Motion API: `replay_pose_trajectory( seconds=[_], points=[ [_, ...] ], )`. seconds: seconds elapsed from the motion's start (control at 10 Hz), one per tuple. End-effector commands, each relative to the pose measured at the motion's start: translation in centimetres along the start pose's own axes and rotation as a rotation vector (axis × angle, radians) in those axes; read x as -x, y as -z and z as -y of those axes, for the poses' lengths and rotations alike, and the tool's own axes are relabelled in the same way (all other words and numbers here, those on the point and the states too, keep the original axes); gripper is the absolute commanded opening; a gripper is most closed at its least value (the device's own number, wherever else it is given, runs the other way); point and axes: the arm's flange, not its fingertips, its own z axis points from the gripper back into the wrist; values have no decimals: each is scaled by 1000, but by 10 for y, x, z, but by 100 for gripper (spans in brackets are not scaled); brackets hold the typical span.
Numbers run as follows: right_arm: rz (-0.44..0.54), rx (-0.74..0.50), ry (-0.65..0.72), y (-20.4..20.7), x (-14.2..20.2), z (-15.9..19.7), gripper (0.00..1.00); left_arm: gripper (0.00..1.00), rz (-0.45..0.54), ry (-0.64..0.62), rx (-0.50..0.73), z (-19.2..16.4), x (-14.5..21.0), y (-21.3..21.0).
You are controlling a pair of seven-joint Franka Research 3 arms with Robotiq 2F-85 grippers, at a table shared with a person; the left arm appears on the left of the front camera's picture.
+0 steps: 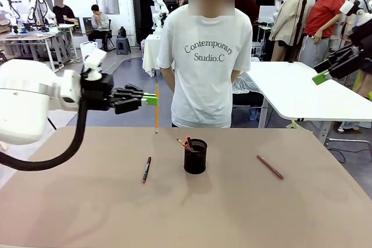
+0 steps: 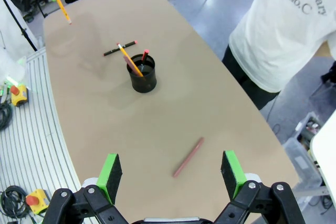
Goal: Place the pens into the pen holder.
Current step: Pick up a writing instrument from the table and place it into the Pen holder.
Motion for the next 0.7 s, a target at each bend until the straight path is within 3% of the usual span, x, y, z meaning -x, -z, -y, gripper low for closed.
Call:
replay_pose_trajectory(
  seconds=[0.0,0.2,0.6],
  points=[
    [12,1,-1,-1,-2,-1,100,0,45,72,2,-13,8,24],
    [12,1,-1,-1,-2,-1,100,0,33,117,18,-26,26,56],
    [12,1,-1,-1,-2,-1,100,0,18,89,-14,-77,51,88]
  ],
)
